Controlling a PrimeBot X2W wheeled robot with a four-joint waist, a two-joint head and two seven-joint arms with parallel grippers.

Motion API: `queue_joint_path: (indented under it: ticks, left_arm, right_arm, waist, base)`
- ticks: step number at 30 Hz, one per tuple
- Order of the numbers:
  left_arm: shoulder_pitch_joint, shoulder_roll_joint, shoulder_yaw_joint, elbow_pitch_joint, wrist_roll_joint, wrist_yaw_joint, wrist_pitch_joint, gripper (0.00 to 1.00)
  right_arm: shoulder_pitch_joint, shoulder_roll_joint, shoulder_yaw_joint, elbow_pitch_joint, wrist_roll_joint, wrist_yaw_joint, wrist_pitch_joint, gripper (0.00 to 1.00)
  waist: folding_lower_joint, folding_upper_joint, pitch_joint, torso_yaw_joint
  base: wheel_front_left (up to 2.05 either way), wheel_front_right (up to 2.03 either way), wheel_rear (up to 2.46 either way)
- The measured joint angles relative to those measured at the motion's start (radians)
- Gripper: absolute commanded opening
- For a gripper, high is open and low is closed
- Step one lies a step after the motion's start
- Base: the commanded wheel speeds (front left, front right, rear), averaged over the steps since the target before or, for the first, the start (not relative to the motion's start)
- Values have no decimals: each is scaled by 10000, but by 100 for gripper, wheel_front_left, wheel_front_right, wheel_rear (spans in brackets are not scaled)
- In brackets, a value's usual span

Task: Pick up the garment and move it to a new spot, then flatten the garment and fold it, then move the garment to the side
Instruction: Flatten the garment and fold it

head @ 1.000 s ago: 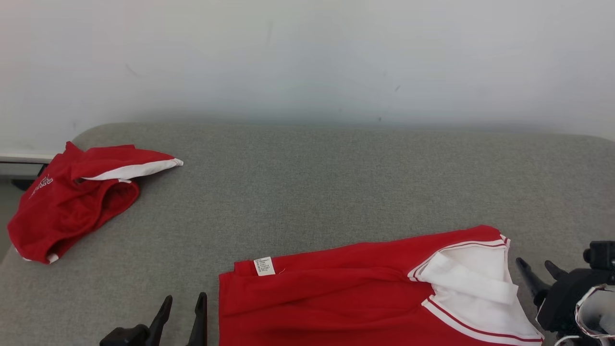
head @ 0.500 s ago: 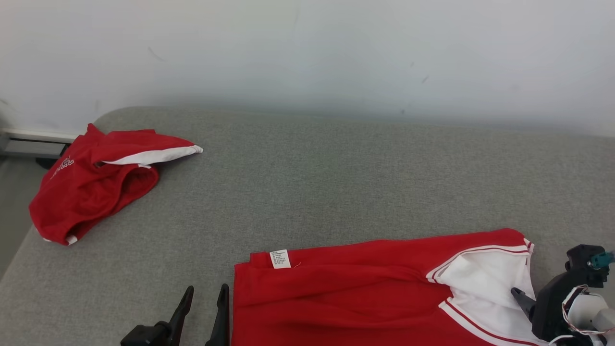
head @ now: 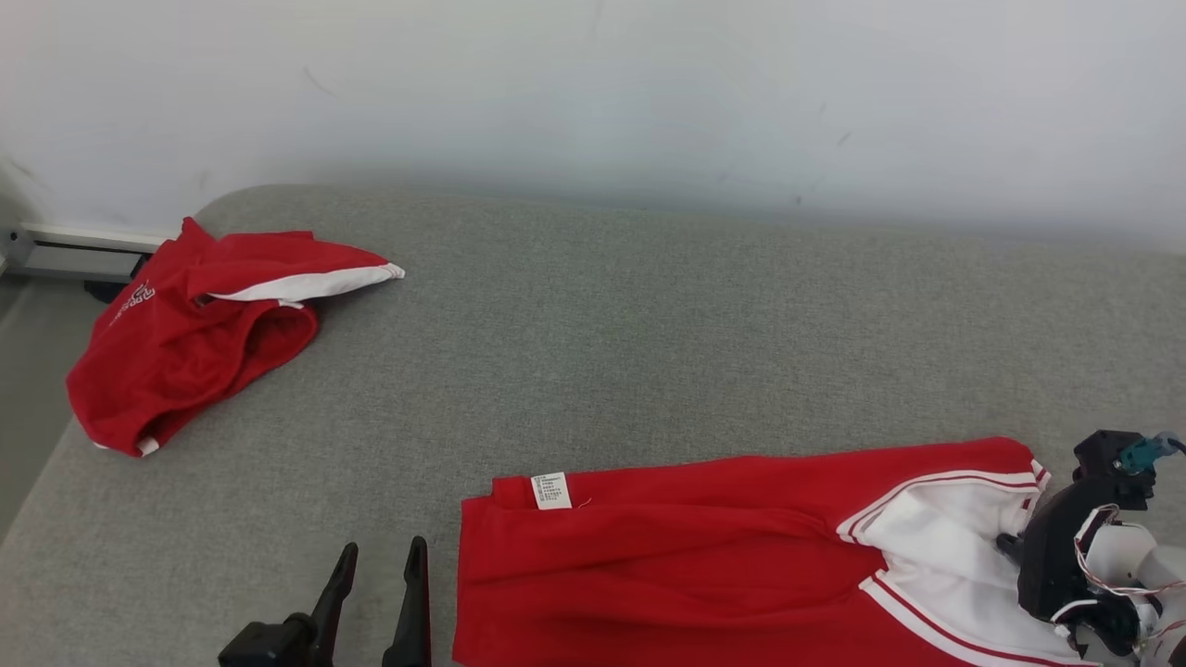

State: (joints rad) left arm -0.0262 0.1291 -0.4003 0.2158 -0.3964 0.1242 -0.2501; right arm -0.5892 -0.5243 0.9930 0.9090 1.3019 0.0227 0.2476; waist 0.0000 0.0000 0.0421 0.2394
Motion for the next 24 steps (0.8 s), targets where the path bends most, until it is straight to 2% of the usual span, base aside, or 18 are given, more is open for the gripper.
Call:
queue_joint_path:
  ticks: [1, 7, 12, 16, 19, 22, 24]
  left_arm:
    - [18, -13, 29, -12, -2, 0, 0, 100]
    - [18, -52, 84, -61, 2, 0, 0, 100]
    - [19, -94, 163, -142, 48, 0, 0, 100]
    - [17, -163, 180, -186, 88, 0, 2, 100]
    - [11, -173, 163, -163, 92, 0, 36, 100]
    - [7, -211, 84, -125, 94, 0, 82, 100]
    - [11, -242, 67, -75, 94, 0, 121, 100]
  right_arm:
    - [-106, -8, -29, 109, 2, 117, 10, 0]
    - [-300, -316, -251, 495, 59, 286, 77, 0]
    - [-451, -863, -441, 765, 92, 295, 13, 0]
    - [-528, -951, -514, 817, 146, 403, -12, 0]
    - [-516, -658, -947, 616, 840, 583, 75, 0]
    - [-346, -424, -1509, 36, 1983, 989, 665, 0]
    - [-184, -249, -1864, -366, 2706, 1020, 1093, 0]
  waist:
    - [1, 0, 4, -102]
    - [1, 1, 11, -497]
    - [1, 1, 39, -783]
    - [1, 1, 89, -1041]
    - [1, 1, 108, -1201]
    - [1, 1, 59, -1284]
    - [1, 1, -13, -1305]
  base:
    - [0, 0, 0]
    - [0, 0, 0]
    - [0, 0, 0]
    - [0, 0, 0]
    - [0, 0, 0]
    - [0, 0, 0]
    - [0, 0, 0]
